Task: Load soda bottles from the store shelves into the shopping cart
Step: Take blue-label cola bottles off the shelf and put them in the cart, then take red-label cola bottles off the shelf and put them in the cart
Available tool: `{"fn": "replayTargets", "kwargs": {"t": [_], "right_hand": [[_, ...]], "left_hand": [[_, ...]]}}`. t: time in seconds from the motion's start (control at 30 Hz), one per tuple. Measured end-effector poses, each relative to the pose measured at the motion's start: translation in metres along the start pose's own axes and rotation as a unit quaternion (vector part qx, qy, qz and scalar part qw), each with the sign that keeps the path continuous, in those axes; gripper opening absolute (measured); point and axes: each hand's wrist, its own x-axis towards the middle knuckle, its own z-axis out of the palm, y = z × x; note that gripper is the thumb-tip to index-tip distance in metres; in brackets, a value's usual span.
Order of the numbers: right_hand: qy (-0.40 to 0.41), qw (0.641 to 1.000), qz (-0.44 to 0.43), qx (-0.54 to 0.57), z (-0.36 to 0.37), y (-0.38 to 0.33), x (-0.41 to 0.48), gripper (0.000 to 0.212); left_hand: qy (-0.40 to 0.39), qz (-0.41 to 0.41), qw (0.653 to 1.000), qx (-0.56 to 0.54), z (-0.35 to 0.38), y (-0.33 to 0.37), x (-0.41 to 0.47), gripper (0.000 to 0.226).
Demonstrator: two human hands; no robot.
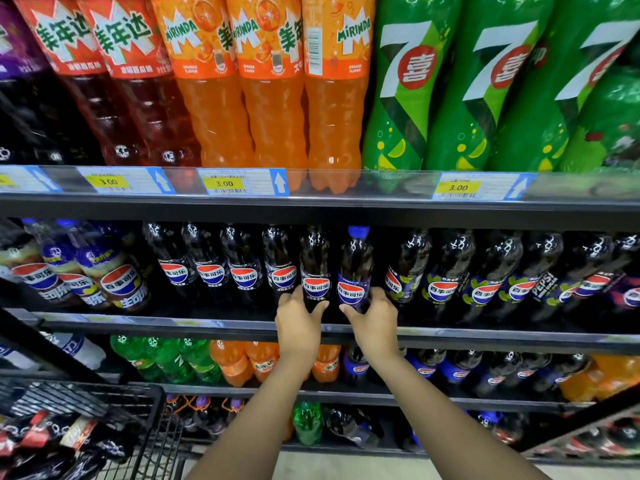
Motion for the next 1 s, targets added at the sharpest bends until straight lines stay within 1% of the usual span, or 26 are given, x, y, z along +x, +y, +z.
{"fn": "replayTargets", "kwargs": {"t": [0.17, 0.33, 0.53, 0.6, 0.67, 0.77, 0.83, 0.9, 0.93, 1.0], "right_hand": [[-0.015, 1.0, -0.009, -0.014, 0.002, -0.005, 0.012, 0.042], [-0.021, 0.998, -0.006, -0.051, 0.004, -0.006, 0.024, 0.036], [-0.021, 0.998, -0.019, -0.047, 0.01, 0.002, 0.022, 0.037], [-0.026, 0.999, -0.005, -0.045, 0.012, 0.0, 0.021, 0.037], [-0.025, 0.999, 0.014, -0.027, 0.012, -0.003, 0.018, 0.041], [0.001, 1.0, 0.021, 0.02, 0.012, -0.012, 0.0, 0.058], [0.025, 0.999, 0.017, 0.045, 0.014, -0.02, -0.023, 0.063], [0.039, 0.998, -0.033, 0.026, 0.021, -0.027, -0.049, 0.059], [0.03, 0.997, -0.066, 0.01, 0.027, -0.03, -0.062, 0.056], [-0.019, 0.991, -0.129, -0.022, 0.045, -0.035, -0.084, 0.052]], "left_hand": [[-0.02, -0.014, 0.999, 0.026, -0.001, 0.005, 0.011, 0.037], [-0.033, -0.028, 0.997, 0.068, 0.002, 0.013, 0.016, 0.042], [-0.068, -0.028, 0.988, 0.134, 0.001, 0.018, 0.019, 0.045], [-0.073, -0.031, 0.988, 0.132, 0.0, 0.019, 0.019, 0.047], [-0.072, -0.031, 0.991, 0.109, -0.001, 0.019, 0.016, 0.048], [-0.064, -0.021, 0.995, 0.08, -0.01, 0.013, 0.003, 0.052], [-0.042, 0.001, 0.996, 0.08, -0.021, 0.0, -0.012, 0.056], [0.013, 0.035, 0.995, 0.094, -0.036, -0.022, -0.028, 0.051], [0.045, 0.041, 0.992, 0.11, -0.044, -0.037, -0.034, 0.05], [0.078, 0.023, 0.986, 0.148, -0.066, -0.07, -0.047, 0.054]]}}
